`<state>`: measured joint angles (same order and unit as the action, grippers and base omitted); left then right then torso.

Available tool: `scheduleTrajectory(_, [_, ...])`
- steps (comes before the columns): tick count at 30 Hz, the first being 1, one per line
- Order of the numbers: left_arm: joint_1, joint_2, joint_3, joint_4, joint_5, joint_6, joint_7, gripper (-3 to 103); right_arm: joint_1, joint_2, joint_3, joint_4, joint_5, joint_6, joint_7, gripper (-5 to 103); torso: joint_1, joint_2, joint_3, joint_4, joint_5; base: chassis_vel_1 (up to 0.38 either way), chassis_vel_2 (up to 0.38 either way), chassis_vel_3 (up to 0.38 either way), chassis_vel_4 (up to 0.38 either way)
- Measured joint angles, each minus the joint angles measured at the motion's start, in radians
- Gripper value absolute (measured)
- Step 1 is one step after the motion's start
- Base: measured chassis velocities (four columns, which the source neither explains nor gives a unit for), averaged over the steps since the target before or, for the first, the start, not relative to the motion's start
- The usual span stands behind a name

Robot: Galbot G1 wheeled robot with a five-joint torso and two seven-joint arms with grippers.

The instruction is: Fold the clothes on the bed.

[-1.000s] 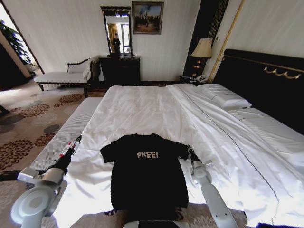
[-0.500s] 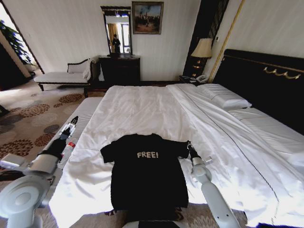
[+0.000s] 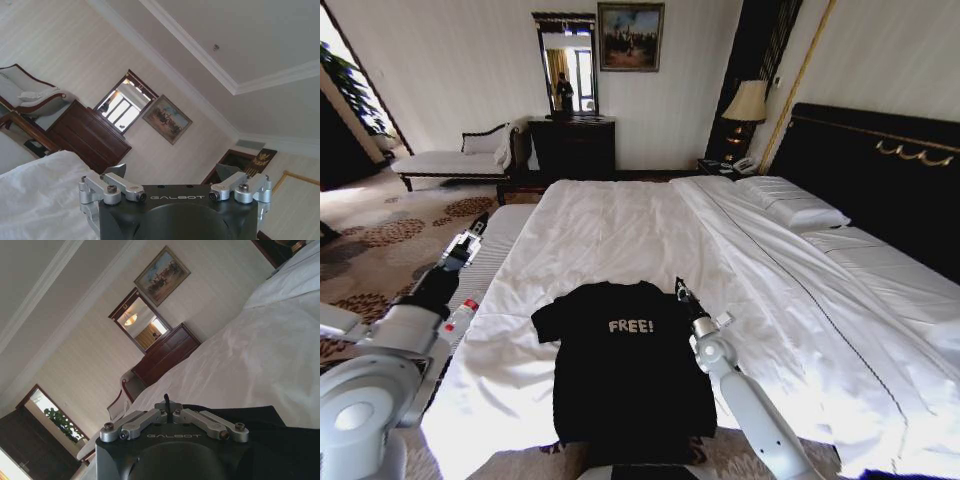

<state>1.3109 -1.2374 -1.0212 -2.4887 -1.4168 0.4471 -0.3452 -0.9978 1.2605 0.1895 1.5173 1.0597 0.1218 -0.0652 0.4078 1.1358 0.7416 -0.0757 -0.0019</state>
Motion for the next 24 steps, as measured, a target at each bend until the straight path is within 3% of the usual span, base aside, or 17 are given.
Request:
scheduleTrajectory(7, [0.038, -0.028, 0.011, -0.010, 0.028, 0.002, 0.000, 100, 0.044, 0.036, -0.088, -0.078, -0.046, 0.003, 0.001, 0, 0.000, 0.000, 0.000, 0.0001, -0.0001, 0.000, 0.000, 0.000, 0.000])
scheduleTrajectory(24, [0.080, -0.059, 0.021, -0.012, 0.064, 0.008, 0.000, 100, -0.018, 0.052, -0.158, -0.078, -0.126, 0.027, -0.011, -3, 0.000, 0.000, 0.000, 0.0001, 0.0001, 0.000, 0.000, 0.000, 0.000])
